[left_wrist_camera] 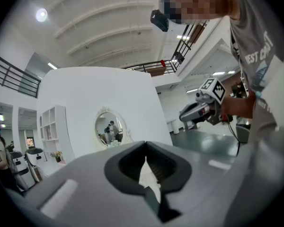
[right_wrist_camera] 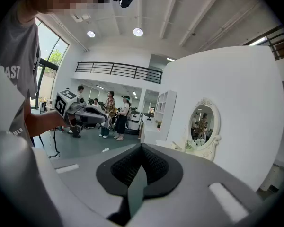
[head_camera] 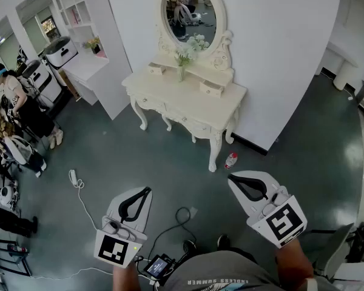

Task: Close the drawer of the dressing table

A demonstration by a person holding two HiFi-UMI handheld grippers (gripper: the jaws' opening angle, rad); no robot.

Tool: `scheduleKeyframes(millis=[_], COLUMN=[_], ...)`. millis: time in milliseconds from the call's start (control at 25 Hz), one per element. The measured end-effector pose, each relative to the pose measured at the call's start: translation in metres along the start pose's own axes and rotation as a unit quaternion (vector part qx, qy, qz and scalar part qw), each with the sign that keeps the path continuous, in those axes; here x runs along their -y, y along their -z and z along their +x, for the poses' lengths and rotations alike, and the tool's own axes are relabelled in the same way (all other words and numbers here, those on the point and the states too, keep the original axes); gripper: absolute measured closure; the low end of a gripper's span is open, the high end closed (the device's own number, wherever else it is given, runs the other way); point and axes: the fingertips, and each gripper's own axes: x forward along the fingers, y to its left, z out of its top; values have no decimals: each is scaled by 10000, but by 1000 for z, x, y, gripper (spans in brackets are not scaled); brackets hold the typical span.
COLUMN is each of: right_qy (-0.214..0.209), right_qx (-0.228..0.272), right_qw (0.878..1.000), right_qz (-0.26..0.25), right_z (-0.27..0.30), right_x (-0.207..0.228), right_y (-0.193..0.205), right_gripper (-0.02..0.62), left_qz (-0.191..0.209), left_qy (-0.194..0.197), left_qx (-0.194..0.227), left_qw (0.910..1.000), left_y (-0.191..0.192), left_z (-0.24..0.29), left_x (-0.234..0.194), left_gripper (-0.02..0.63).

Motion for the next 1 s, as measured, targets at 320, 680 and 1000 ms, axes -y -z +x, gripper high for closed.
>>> scheduleKeyframes(millis=[320,680,1000], right_qy=[64,163,429], right_qx=[-28,-74,214], right_qw=[10000,9998,9983], right_qz=[7,21,337], right_z=[8,22,36], right_x=[-5,-17,-26], right_y=[-2,-10,-26], right_gripper=[595,595,595], left_qz=[-32,-61,-126], left_qy=[57,157,250], left_qx=[-2,71,187], left_qw=[10000,9998,9994], left_y=[7,14,28], left_z=[-1,-8,-19], left_x=[-8,-25,-43], left_gripper=[601,601,601])
